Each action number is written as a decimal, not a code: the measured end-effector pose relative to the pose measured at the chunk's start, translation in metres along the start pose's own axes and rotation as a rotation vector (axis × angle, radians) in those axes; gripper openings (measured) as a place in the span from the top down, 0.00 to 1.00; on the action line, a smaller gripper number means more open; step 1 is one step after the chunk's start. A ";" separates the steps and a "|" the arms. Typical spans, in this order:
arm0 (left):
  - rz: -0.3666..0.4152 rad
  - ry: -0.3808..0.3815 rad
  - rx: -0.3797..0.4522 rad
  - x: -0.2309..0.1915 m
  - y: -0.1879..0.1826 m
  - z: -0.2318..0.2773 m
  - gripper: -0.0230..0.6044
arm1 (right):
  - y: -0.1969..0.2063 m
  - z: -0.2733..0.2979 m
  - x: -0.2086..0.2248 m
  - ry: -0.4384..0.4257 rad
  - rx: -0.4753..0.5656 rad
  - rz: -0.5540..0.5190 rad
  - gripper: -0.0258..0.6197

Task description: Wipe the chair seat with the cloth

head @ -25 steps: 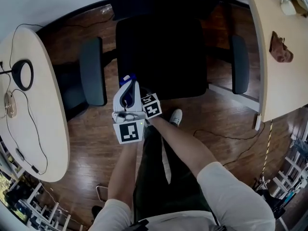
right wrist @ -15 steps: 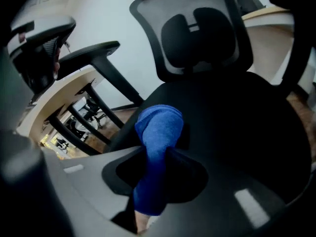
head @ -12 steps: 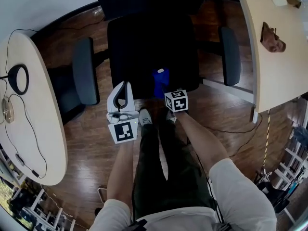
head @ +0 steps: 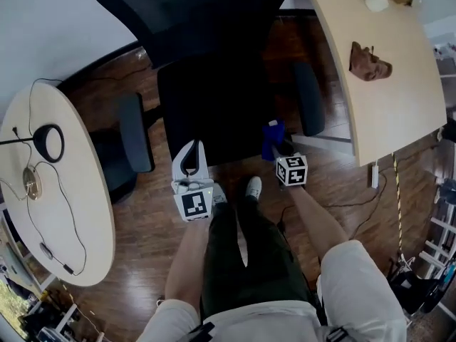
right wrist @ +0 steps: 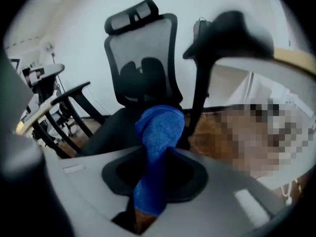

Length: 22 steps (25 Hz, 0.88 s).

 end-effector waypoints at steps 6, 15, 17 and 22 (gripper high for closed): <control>0.230 -0.002 0.234 0.083 -0.292 -0.110 0.89 | -0.341 -0.269 -0.090 -0.107 0.690 0.007 0.79; 0.236 0.062 0.495 0.261 -0.576 -0.368 0.89 | -0.512 -0.751 -0.130 -0.064 1.160 -0.131 0.79; 0.228 0.093 0.555 0.276 -0.605 -0.389 0.88 | -0.523 -0.790 -0.132 -0.044 1.212 -0.160 0.79; 0.324 0.051 0.347 0.286 -0.605 -0.404 0.88 | -0.523 -0.814 -0.133 0.005 1.226 -0.177 0.79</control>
Point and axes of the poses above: the fingertips, and each gripper's own axes: z forward along the fingers, x to its right, y out of its underside, the point moved 2 cm from there along -z, backward along the fingers, and after that the axes turned 10 degrees about -z, right-handed, at the moved point
